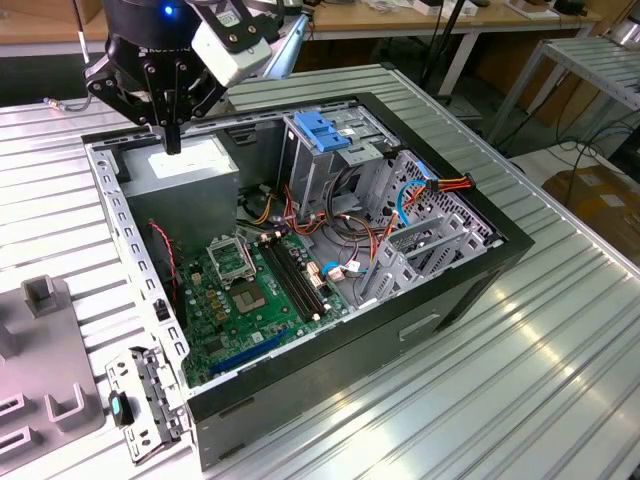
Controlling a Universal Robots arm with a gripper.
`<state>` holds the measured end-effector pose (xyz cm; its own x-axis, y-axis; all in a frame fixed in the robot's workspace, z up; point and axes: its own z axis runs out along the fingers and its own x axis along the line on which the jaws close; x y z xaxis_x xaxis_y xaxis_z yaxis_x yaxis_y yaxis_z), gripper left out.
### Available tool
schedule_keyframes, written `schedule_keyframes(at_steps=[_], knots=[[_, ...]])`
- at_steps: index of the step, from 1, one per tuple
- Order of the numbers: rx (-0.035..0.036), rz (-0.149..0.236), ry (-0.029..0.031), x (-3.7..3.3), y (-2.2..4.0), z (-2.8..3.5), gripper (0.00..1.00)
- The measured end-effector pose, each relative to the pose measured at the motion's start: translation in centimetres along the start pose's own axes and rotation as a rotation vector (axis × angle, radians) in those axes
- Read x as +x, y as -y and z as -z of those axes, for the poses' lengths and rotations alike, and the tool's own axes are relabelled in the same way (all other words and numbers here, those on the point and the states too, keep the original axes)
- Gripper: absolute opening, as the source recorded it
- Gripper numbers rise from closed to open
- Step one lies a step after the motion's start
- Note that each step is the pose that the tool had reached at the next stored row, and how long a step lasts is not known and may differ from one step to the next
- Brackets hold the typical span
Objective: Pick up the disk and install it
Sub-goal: 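Reach for the disk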
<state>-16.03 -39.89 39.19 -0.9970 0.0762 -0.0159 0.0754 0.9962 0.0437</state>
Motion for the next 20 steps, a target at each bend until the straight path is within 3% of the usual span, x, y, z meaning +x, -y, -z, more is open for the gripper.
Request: schedule_keyframes(at_steps=[20], knots=[[0.0003,0.000,-0.0042,0.95,0.07,-0.04,0.11]])
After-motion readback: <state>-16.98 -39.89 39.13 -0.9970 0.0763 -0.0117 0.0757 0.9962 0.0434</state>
